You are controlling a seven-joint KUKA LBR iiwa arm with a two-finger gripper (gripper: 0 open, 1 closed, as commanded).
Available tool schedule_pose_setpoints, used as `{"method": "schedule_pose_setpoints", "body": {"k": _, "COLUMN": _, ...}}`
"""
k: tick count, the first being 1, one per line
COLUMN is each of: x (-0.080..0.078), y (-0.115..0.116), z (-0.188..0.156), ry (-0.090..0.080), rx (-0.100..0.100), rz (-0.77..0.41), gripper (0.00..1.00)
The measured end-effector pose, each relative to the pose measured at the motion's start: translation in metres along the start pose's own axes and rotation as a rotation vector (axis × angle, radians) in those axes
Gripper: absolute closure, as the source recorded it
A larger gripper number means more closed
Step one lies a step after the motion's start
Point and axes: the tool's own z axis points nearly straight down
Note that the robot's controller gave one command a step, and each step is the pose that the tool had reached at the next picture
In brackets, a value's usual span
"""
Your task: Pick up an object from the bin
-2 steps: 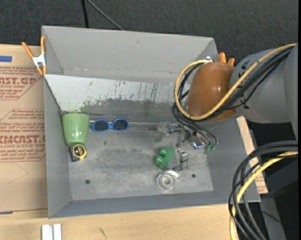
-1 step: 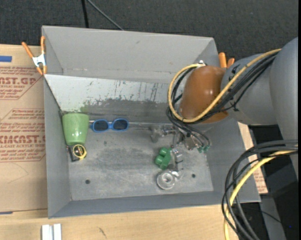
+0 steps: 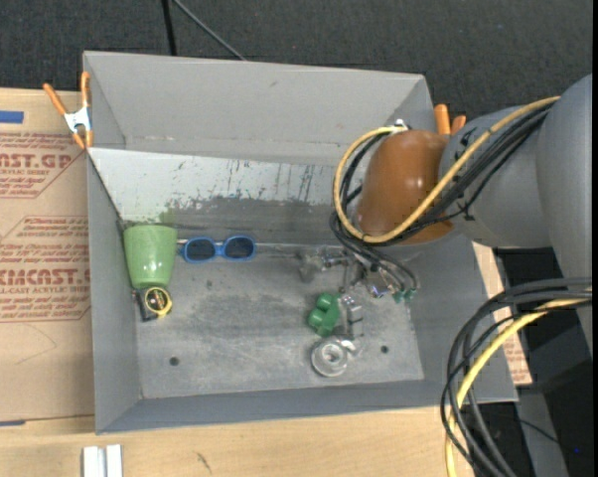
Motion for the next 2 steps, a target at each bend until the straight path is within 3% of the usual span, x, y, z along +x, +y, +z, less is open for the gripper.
{"method": "schedule_pose_setpoints", "body": {"k": 1, "x": 0.0, "y": 0.0, "z": 0.0, "ry": 0.0, "rx": 0.0, "rz": 0.0, "gripper": 1.0}}
{"method": "schedule_pose_setpoints", "body": {"k": 2, "x": -0.003, "y": 0.0, "z": -0.087, "ry": -0.008, "rx": 0.005, "rz": 0.0, "gripper": 1.0}}
